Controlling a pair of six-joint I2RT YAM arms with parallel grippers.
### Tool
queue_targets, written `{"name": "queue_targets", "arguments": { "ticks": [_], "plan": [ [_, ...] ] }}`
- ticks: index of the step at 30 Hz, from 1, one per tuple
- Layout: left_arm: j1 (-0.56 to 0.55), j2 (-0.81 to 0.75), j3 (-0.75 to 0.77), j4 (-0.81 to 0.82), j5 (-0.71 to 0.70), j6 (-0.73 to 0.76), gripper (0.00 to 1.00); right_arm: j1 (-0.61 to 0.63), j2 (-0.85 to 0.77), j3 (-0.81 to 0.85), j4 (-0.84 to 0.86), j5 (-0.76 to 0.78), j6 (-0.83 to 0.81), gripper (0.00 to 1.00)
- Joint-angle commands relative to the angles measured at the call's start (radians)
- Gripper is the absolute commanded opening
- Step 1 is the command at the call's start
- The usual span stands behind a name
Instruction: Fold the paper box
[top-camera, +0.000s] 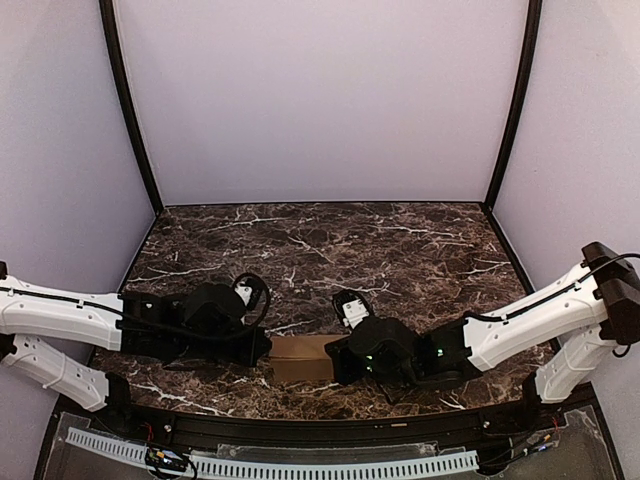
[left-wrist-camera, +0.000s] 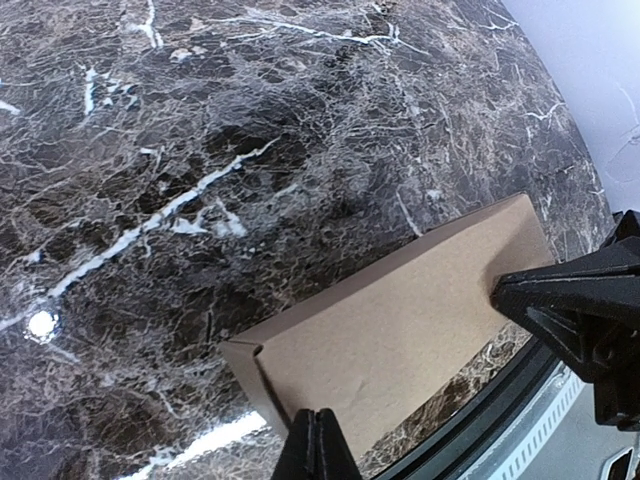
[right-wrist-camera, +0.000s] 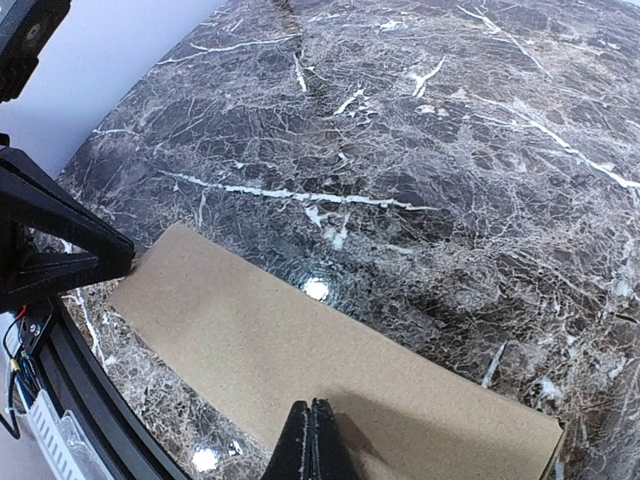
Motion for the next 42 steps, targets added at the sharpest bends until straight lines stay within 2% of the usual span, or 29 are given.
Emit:
{"name": "queue_targets", "arguments": {
  "ticks": [1,22,34,42],
  "plan": [
    [-0.003,-0.045,0.019,-0.177,-0.045,0.022,0.01,-0.004,0.035,-0.036,-0.098,-0.056,0.011,0.0],
    [-0.003,-0.043,0.102,-0.195,-0.025,0.066,0.01,-0.003,0.042,-0.042,-0.088,-0.066,0.012,0.0],
    [-0.01,0.069,-0.095,0.06,0.088,-0.029,0.01,-0.003,0.048,-0.049,-0.084,-0.074,0.016,0.0],
    [-0.014,0.025,-0.024,-0.052,0.038,0.019,0.01,-0.004,0.048,-0.038,-0.086,-0.069,0.008,0.0]
  ]
}}
